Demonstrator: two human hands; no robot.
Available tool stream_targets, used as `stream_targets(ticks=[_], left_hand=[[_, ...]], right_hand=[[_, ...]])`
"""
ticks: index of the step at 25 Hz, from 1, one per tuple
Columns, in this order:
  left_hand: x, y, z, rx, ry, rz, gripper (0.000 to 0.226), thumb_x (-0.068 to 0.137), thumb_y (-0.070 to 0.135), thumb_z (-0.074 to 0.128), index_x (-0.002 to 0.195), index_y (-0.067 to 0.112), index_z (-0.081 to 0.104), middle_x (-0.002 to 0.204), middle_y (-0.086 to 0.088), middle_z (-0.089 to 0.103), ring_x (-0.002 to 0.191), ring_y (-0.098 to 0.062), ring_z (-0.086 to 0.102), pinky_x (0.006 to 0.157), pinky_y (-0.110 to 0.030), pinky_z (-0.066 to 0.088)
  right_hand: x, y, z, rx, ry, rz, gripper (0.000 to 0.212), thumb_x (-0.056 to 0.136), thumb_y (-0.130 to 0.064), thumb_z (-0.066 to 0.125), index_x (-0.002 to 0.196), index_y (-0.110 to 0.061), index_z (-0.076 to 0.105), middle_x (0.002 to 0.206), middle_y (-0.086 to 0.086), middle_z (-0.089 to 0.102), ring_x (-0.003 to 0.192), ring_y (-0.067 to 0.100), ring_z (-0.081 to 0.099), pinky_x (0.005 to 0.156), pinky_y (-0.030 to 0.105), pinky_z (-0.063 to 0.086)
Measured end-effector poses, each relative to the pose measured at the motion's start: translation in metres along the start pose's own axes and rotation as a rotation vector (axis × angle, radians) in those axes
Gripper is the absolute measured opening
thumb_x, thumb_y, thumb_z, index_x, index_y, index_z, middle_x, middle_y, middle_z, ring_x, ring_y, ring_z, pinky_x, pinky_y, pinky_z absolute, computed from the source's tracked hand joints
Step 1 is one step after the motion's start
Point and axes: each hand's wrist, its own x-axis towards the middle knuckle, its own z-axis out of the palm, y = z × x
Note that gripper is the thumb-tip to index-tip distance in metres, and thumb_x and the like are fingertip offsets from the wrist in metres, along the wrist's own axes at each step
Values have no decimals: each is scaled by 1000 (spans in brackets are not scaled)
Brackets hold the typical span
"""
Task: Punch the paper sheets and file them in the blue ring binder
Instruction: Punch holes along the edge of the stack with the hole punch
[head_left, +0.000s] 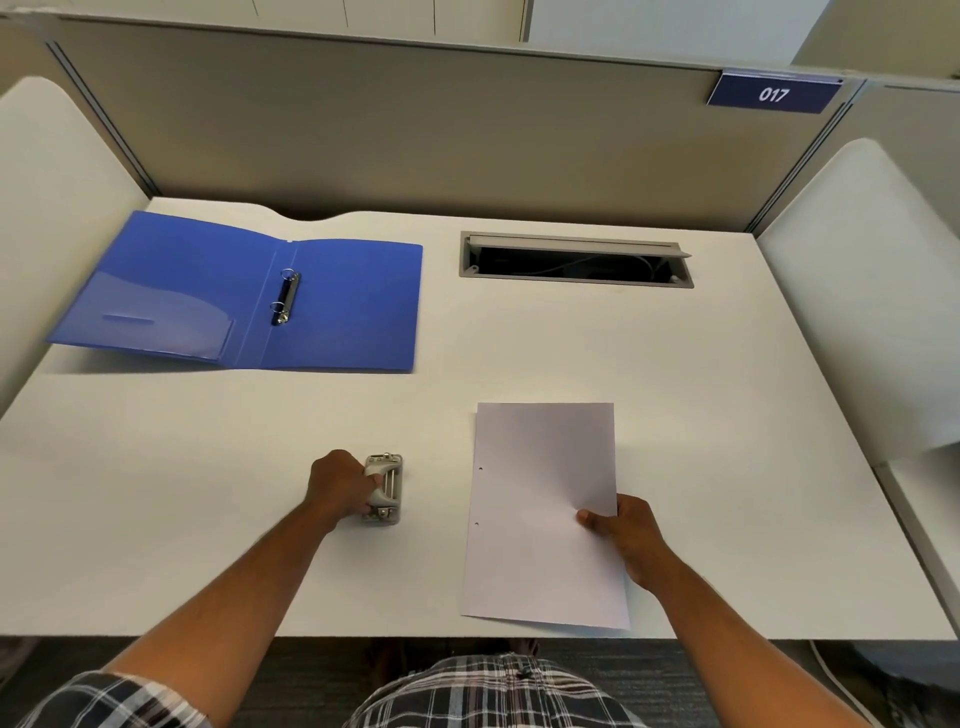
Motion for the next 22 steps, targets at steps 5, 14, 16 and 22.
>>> stream_targets(ticks=[5,14,16,22], left_hand=[[9,-35,-47,120,84,-41,31,79,27,76,71,-2,69,83,-21,72,85,-35,71,79,-43,58],[11,-63,-81,24,119,-98,19,73,26,81,77,14,67,80,-8,71,88,-34,69,79,-41,56],[5,-58,-75,83,168,-61,30,75,26,78,99,15,64,102,-10,68,103,-34,63,87,-42,52],[-29,12,-27,-200,193,390,44,82,21,78,122,15,59,124,-5,59,116,-24,54,98,-38,46]], right_hand=[[3,-6,11,1,-21,15,30,79,-10,85,107,-5,74,98,13,78,88,34,74,73,37,60],[2,-23,29,-7,-64,-6,25,79,-7,84,102,-6,76,96,13,79,87,34,75,75,41,62],[0,-30,32,-2,-65,-15,24,79,-7,83,102,-6,76,95,12,79,84,32,75,71,38,61],[-11,-53,39,30,-109,-98,26,81,-9,82,106,-8,75,100,11,79,89,30,76,72,36,60]])
